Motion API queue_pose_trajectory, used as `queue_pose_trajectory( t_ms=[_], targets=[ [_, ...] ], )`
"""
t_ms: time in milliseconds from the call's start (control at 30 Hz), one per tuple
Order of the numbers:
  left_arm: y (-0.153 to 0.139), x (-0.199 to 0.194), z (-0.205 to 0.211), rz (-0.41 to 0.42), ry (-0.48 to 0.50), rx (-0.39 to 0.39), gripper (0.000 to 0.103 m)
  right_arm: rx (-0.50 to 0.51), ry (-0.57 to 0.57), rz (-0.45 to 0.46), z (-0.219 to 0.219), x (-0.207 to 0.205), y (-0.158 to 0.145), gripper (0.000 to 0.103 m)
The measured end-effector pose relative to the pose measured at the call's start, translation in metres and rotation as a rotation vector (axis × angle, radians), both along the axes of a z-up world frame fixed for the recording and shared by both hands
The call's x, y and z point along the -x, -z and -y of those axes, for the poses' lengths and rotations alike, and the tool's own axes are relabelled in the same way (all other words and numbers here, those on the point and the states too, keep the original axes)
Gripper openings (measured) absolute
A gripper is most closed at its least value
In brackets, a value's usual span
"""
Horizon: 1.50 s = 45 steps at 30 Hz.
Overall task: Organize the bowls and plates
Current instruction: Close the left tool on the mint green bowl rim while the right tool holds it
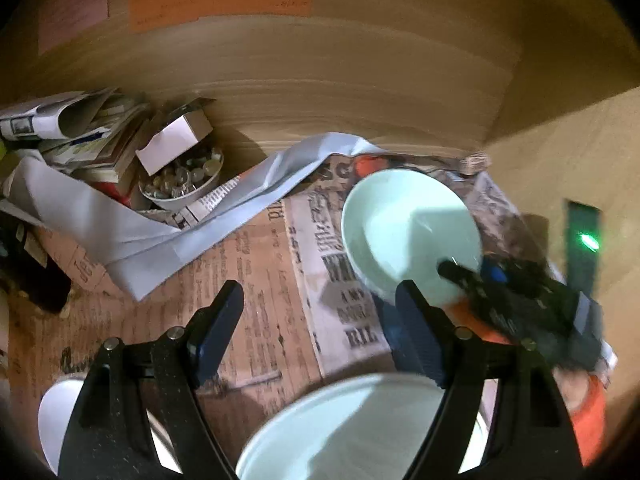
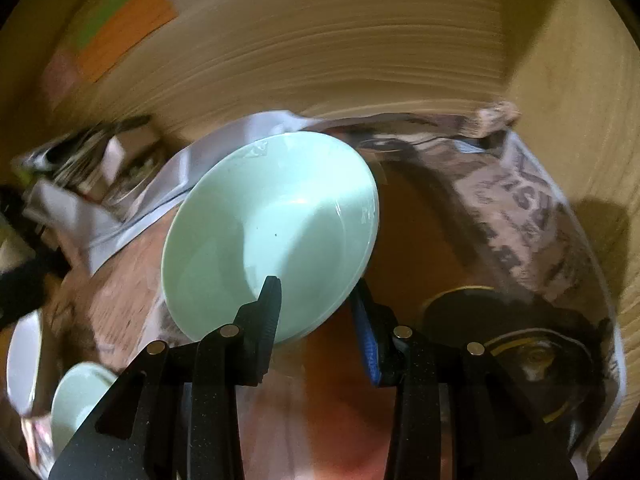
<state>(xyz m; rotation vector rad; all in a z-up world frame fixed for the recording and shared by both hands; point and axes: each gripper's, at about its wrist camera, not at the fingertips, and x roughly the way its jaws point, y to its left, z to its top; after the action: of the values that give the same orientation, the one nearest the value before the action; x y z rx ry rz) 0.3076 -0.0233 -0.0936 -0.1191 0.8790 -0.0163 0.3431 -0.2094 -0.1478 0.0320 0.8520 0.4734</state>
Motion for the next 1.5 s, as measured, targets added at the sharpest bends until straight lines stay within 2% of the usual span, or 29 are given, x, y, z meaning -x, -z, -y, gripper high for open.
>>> queue_pose_trajectory(
  t_ms=[133, 300, 500, 567, 633, 767, 1000, 1167, 1333, 1500],
  targets=[
    [0.020, -0.027, -0.006, -0.074, -0.046, 0.008, 0.077, -0.018, -0.064, -0.014, -0.006, 0.005, 0.003, 0.033],
    [0.039, -0.051, -0.012, -0.153, -0.070, 0.064, 0.059, -0.041, -0.069, -0.026, -0.009, -0.002, 0.008, 0.033],
    [0.050, -0.064, -0.002, -0.171, -0.040, 0.038, 0.041, -0.076, -0.065, -0.036, -0.007, 0.000, 0.007, 0.033],
    [0.052, -0.068, 0.002, -0.175, -0.033, 0.045, 0.040, -0.073, -0.066, -0.030, -0.007, 0.002, 0.007, 0.033],
    [0.055, -0.072, 0.004, -0.182, -0.028, 0.049, 0.033, -0.072, -0.065, -0.027, -0.006, 0.002, 0.007, 0.033],
    [0.064, -0.079, 0.011, -0.212, 0.016, 0.082, 0.013, -0.067, -0.066, -0.022, -0.007, 0.003, 0.006, 0.033],
    [0.065, -0.077, 0.008, -0.211, 0.011, 0.102, 0.010, -0.061, -0.067, -0.022, -0.008, 0.003, 0.003, 0.033],
    [0.061, -0.066, 0.008, -0.197, 0.021, 0.080, 0.010, -0.060, -0.058, -0.023, -0.010, 0.010, -0.001, 0.033],
    [0.046, -0.042, 0.008, -0.135, 0.035, 0.056, 0.011, -0.096, -0.049, -0.009, -0.007, 0.019, -0.010, 0.032],
    [0.028, -0.018, -0.002, -0.070, 0.030, 0.057, 0.012, -0.082, -0.064, 0.038, -0.014, 0.035, -0.023, 0.032]
  ],
)
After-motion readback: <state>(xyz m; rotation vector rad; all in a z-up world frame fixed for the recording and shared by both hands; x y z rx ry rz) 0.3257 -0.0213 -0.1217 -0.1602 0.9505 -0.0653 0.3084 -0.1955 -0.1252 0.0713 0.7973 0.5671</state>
